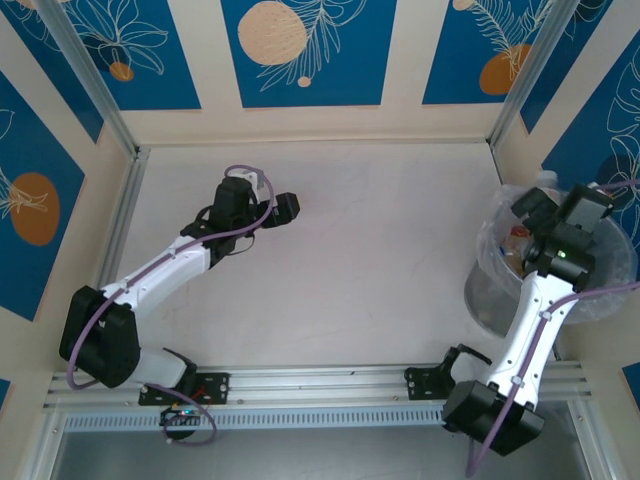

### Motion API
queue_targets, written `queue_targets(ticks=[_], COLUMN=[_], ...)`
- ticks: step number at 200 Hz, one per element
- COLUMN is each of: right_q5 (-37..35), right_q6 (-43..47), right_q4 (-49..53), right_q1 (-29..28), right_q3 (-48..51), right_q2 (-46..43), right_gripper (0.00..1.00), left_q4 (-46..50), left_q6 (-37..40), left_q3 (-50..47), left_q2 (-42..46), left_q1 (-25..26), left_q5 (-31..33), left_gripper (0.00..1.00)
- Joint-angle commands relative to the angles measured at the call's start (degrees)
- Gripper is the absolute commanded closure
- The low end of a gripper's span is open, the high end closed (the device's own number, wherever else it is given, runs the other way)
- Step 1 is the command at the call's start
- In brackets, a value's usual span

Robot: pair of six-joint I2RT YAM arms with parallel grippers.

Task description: Put the plastic bottles in the bin

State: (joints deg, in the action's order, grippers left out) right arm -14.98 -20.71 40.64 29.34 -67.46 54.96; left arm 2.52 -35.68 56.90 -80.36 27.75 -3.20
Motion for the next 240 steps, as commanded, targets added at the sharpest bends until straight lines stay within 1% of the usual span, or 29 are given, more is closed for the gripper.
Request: queue_targets(ticks=[1, 17, 26, 32, 66, 78, 95, 114, 131, 142, 158, 166, 173, 189, 201, 222, 240], right_q5=[0.62, -5.61, -6.52, -5.77, 5.7, 12.42, 20.36, 24.38, 24.27, 22.48, 20.04, 18.52, 18.68, 19.22, 19.1, 19.4, 16.74], right_q6=[2.96, 3.13, 3.57, 4.01, 5.43, 6.86, 8.36, 10.78, 13.97, 15.84, 18.63, 19.5, 20.6, 23.56, 25.07, 27.56, 28.29], right_q4=[0.3, 2.03, 2.59, 2.64, -1.09, -2.4, -4.59, -7.48, -10.09, -12.86, -17.03, -19.76, -22.03, -27.08, -29.09, -30.13, -32.93], right_q1=[-6.08, -8.54, -9.41, -10.02, -15.71, -18.13, -21.84, -26.59, -30.72, -33.0, -35.61, -36.38, -36.6, -37.04, -37.16, -37.13, -37.17], right_q3=[-0.84, -2.27, -2.87, -3.0, -1.45, -0.75, 1.12, 4.53, 8.0, 10.41, 13.47, 15.05, 16.54, 19.81, 21.23, 22.32, 23.9], right_q2=[0.33, 0.11, -0.44, -1.12, -5.96, -6.63, -6.12, -4.23, -0.78, 1.81, 5.48, 7.0, 8.17, 10.39, 11.88, 14.29, 16.17], right_gripper=[0.0, 0.0, 0.0, 0.0, 0.0, 0.01, 0.0, 0.0, 0.0, 0.0, 0.0, 0.0, 0.0, 0.0, 0.0, 0.01, 0.0], left_q4=[-0.57, -0.37, -0.24, -0.24, 0.08, 0.82, 2.0, 5.35, 10.72, 13.92, 16.62, 17.2, 17.09, 16.56, 16.13, 12.04, 5.83], left_q6=[-0.89, -0.62, -0.53, -0.53, -0.77, -1.03, -0.89, -0.47, 0.27, 0.89, 2.62, 3.85, 5.05, 7.86, 9.21, 12.79, 15.54], left_q3=[1.21, 1.22, 1.13, 1.18, 1.24, 1.3, 0.87, 0.49, 0.15, -0.73, -3.36, -5.18, -6.91, -10.55, -12.73, -16.59, -20.42], left_q2=[-0.68, -0.4, -0.25, -0.09, 0.18, 0.44, 1.48, 3.6, 6.1, 8.28, 12.14, 14.27, 16.04, 19.27, 20.91, 22.43, 20.95], left_q1=[-0.46, -0.44, -0.42, -0.42, -0.52, -0.63, -0.94, -1.79, -3.01, -4.15, -7.05, -8.77, -10.28, -13.9, -16.19, -18.98, -21.47], left_q5=[-1.41, -1.19, -0.94, -0.85, -0.19, 0.66, 3.05, 8.17, 16.24, 22.27, 30.63, 34.11, 36.4, 39.5, 40.89, 39.76, 37.22], left_gripper=[0.0, 0.01, 0.0, 0.0, 0.0, 0.0, 0.0, 0.0, 0.0, 0.0, 0.0, 0.0, 0.0, 0.0, 0.0, 0.0, 0.0])
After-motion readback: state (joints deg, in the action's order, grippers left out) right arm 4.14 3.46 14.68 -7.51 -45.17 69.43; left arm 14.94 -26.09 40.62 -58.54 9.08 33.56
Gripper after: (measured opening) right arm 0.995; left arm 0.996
